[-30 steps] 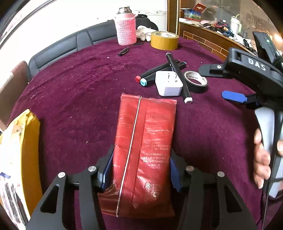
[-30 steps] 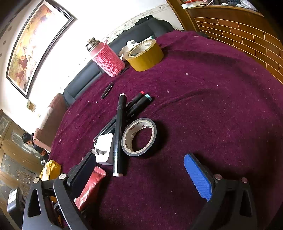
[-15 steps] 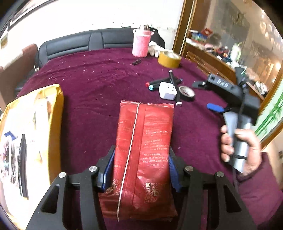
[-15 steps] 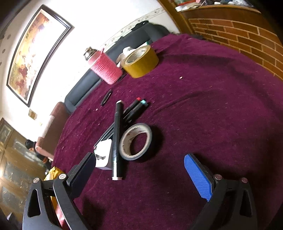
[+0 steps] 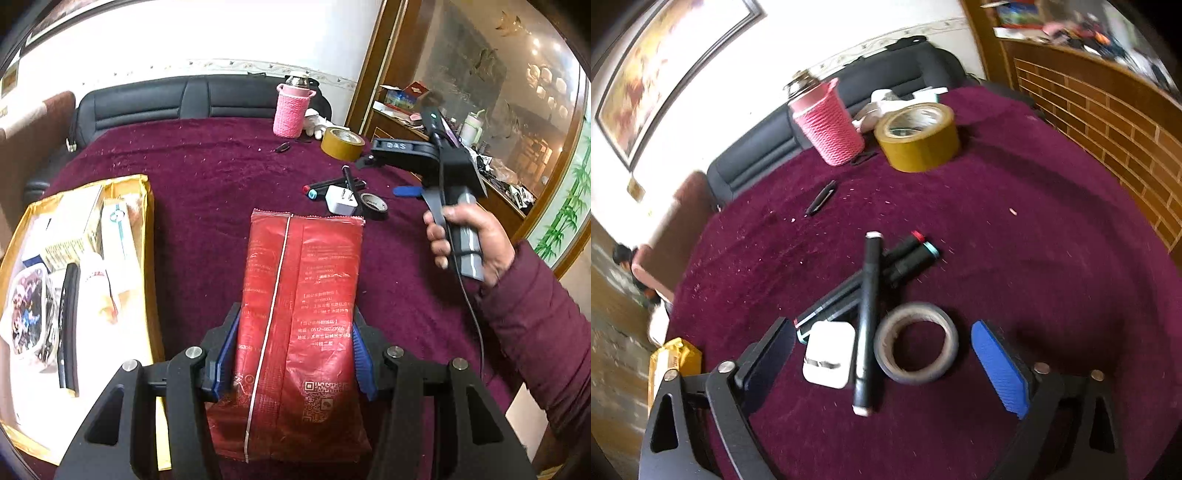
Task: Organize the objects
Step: 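Lift the red pouch with the left tool while the right tool grasps a black marker, then carry the red pouch with the left tool while the right tool carries the marker into the tray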
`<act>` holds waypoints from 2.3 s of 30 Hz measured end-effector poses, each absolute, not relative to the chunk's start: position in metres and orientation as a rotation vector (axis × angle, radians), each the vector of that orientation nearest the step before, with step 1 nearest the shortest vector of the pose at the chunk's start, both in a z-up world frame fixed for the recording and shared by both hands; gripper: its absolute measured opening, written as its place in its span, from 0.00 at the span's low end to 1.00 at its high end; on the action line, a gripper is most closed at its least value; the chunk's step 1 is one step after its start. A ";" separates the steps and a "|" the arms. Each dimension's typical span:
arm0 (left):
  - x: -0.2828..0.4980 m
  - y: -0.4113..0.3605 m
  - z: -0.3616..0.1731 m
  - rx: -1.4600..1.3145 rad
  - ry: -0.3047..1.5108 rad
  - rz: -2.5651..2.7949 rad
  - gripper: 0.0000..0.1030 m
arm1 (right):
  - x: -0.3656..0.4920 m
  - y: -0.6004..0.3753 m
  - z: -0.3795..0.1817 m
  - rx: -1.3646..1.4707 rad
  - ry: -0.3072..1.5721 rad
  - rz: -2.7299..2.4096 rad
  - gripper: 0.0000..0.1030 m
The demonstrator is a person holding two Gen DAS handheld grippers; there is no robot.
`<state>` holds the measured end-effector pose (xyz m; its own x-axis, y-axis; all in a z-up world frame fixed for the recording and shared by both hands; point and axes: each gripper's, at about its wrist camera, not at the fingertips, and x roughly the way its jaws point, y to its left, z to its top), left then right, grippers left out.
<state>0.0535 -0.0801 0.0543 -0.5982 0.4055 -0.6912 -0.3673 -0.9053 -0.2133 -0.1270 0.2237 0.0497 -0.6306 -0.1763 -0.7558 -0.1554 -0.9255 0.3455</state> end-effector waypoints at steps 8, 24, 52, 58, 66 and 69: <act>0.052 -0.088 0.046 -1.112 -0.082 2.470 0.50 | -0.160 0.200 0.030 1.506 -0.422 -2.785 0.57; 0.055 -0.093 0.043 -1.122 -0.114 2.462 0.51 | -0.159 0.178 0.029 1.477 -0.197 -2.741 0.17; 0.101 -0.151 0.063 -1.041 -0.229 2.639 0.51 | -0.048 0.130 0.082 1.230 -0.630 -2.396 0.16; 0.108 -0.198 0.056 -1.105 -0.307 2.750 0.51 | -0.026 0.048 0.078 1.242 -0.563 -2.227 0.16; 0.101 -0.229 0.042 -1.167 -0.370 2.813 0.51 | -0.009 -0.050 0.057 1.292 -0.479 -2.058 0.16; 0.093 -0.231 0.041 -1.167 -0.384 2.818 0.51 | -0.007 -0.073 0.046 1.321 -0.470 -2.031 0.16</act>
